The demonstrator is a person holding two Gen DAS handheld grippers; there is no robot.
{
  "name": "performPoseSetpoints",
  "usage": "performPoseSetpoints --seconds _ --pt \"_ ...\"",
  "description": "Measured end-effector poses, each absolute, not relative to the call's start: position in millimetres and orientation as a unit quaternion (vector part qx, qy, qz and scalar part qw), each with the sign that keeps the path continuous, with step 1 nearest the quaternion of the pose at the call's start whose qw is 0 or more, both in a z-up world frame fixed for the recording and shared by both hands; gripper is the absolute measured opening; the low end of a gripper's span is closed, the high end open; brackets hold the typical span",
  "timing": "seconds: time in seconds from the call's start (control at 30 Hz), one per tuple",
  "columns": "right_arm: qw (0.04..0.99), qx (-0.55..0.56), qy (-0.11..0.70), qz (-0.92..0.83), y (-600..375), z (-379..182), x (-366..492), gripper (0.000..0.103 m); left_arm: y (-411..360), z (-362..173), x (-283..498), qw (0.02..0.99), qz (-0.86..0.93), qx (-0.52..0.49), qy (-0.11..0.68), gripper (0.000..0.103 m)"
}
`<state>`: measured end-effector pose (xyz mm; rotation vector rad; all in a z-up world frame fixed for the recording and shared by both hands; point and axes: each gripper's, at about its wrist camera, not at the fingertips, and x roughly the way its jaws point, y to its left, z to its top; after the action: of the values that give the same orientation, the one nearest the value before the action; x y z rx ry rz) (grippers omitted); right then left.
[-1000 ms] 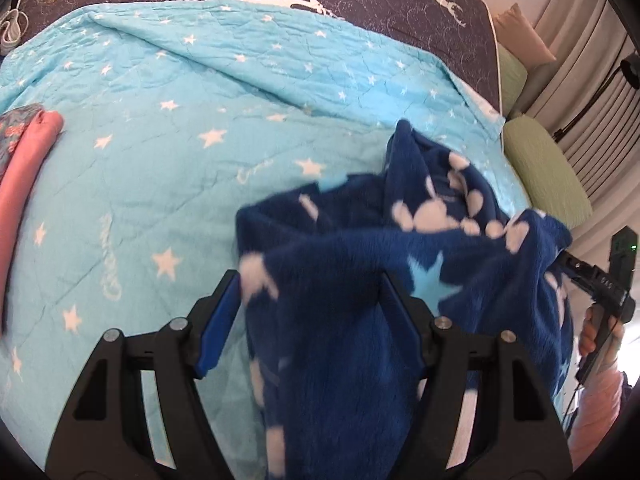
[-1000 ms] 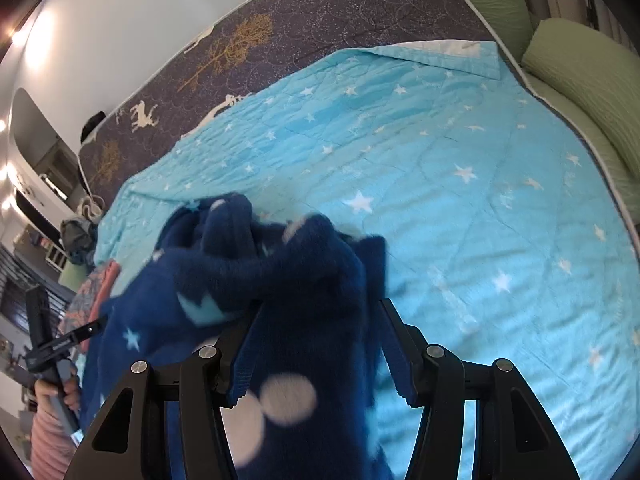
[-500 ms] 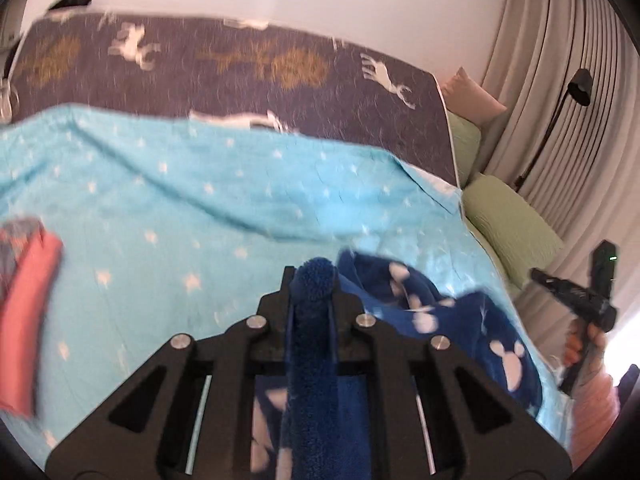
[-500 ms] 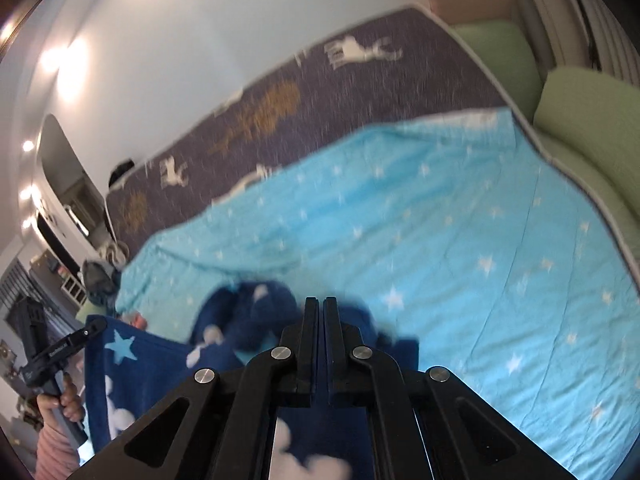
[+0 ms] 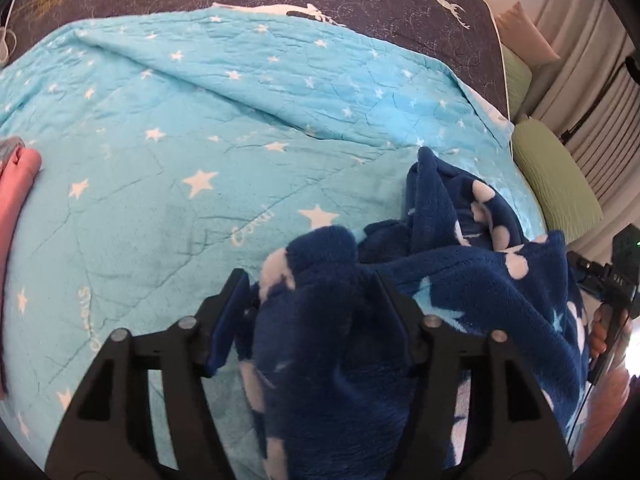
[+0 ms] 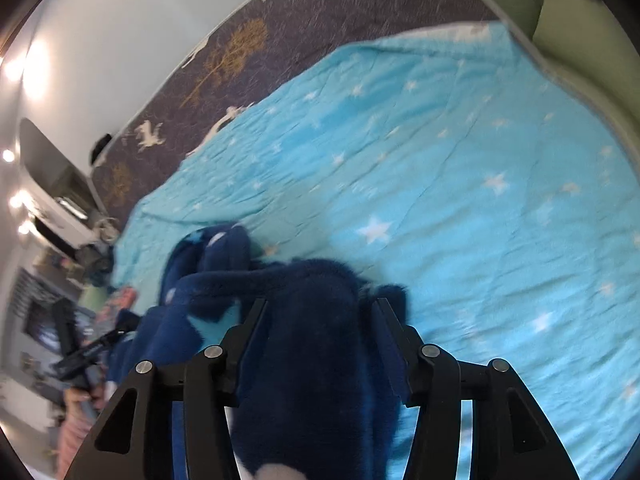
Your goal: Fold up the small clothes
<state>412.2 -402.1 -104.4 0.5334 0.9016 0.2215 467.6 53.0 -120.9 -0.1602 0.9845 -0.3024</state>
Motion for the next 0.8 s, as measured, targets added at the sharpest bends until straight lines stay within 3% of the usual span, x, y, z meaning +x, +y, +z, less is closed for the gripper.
performPoseSetpoints --seconds 0.03,0.07,0.1,0.23,0.37,0.47,0.53,0.67,0.73,0.8 --pt "0.855 0.256 0.435 0.118 -399 -106 416 0.053 53 -121 468 0.866 -0.146 -0.074 0.472 0.063" --pt "0.855 0.247 0.441 0.118 -396 -106 418 0.047 51 -121 467 0.867 -0.150 -0.066 0.470 0.041" --pt "0.859 0.233 0.443 0.106 -392 -106 418 0.005 48 -120 465 0.868 -0.154 -0.057 0.469 0.013" --pt "0.896 0.225 0.369 0.097 -393 -73 393 0.006 43 -91 440 0.902 -0.159 -0.033 0.400 0.013" --pt "0.921 0.241 0.290 0.100 -411 -27 368 0.006 51 -46 427 0.923 -0.185 -0.074 0.329 0.013" --pt "0.929 0.236 0.271 0.088 -416 -16 374 0.006 50 -42 446 0.929 -0.165 -0.075 0.323 0.014" --pt "0.923 0.241 0.290 0.079 -418 -31 394 0.007 46 -67 471 0.918 -0.143 -0.071 0.364 0.015" --pt "0.885 0.222 0.410 -0.007 -414 -109 436 0.014 44 -141 503 0.876 -0.103 -0.069 0.467 0.023" --pt "0.868 0.241 0.434 -0.009 -416 -136 439 0.014 51 -147 501 0.875 -0.107 -0.095 0.462 0.029" --pt "0.863 0.274 0.424 -0.003 -427 -145 432 0.017 61 -139 498 0.880 -0.101 -0.109 0.451 0.042"
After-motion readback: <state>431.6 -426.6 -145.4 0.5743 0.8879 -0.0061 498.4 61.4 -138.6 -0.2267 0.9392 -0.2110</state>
